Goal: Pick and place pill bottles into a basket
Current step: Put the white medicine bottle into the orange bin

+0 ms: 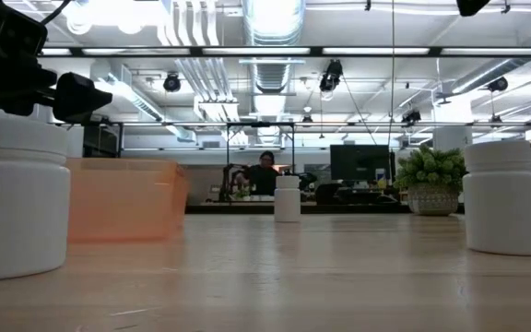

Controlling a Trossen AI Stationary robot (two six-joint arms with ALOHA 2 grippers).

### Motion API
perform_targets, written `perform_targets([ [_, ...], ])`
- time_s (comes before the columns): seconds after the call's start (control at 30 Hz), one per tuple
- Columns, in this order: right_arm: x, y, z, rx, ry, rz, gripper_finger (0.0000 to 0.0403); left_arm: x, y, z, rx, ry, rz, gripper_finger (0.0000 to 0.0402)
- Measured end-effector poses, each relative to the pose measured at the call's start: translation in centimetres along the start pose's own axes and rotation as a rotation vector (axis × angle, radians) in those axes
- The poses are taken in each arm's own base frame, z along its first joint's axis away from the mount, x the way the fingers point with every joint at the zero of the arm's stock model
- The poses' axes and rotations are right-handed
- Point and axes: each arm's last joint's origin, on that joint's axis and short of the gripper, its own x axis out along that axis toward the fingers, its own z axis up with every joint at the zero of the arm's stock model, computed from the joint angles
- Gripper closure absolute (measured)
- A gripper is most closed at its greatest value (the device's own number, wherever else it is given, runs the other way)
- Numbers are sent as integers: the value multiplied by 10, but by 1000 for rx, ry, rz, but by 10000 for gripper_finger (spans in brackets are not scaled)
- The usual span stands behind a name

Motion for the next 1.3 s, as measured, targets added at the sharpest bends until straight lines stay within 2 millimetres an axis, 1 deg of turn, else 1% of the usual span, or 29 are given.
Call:
perform_targets([
  [0.17,9,3,15,12,225,28,193,0,0,0,0,0,0,56],
  [0.3,20,5,21,21,372,31,193,0,0,0,0,-1,0,56],
  [0.57,50,8,24,69,611,32,193,0,0,0,0,0,0,56],
  [0.8,71,15,15,74,786,37,193,0,0,0,0,0,0,56],
  [1.1,93,33,-4,92,917,43,193,0,0,0,0,0,0,56],
  [1.3,108,47,-17,52,988,23,193,0,0,0,0,0,0,56],
])
